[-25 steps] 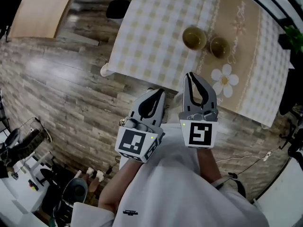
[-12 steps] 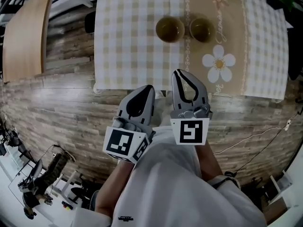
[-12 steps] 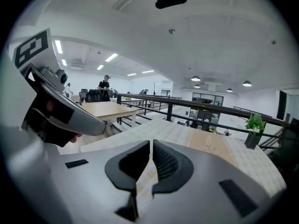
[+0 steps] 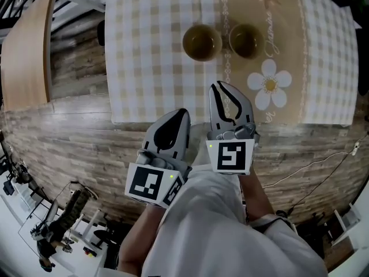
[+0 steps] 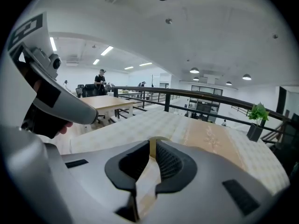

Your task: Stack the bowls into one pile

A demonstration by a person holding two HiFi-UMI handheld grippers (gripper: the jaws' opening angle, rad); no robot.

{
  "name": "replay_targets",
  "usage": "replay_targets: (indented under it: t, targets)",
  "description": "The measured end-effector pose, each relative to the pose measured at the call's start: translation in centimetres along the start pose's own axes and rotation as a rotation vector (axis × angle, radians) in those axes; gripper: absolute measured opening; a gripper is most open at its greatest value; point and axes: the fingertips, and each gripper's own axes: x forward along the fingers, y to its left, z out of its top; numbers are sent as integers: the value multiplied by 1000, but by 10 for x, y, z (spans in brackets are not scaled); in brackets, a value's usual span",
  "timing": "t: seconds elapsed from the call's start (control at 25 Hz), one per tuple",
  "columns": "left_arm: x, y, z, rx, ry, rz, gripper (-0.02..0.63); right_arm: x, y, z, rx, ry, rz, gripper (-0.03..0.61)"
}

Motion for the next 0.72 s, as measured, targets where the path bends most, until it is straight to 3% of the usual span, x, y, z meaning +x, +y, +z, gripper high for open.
replay_targets:
  t: [0.2,0.32,0.48,0.72]
  targets:
    - [17,10,0,-26,11,19,17,20,3,-11,-20,30,25,40]
    - [27,16,-2,-57,16,27,17,32,5,-15,-125,40,37,40]
    - [35,25,-7,-113,33,28,17,46,11,-24,-350,48,42,40]
    - [48,39,-18,-145,56,42,17,67,13,-38,-408,65,64,40]
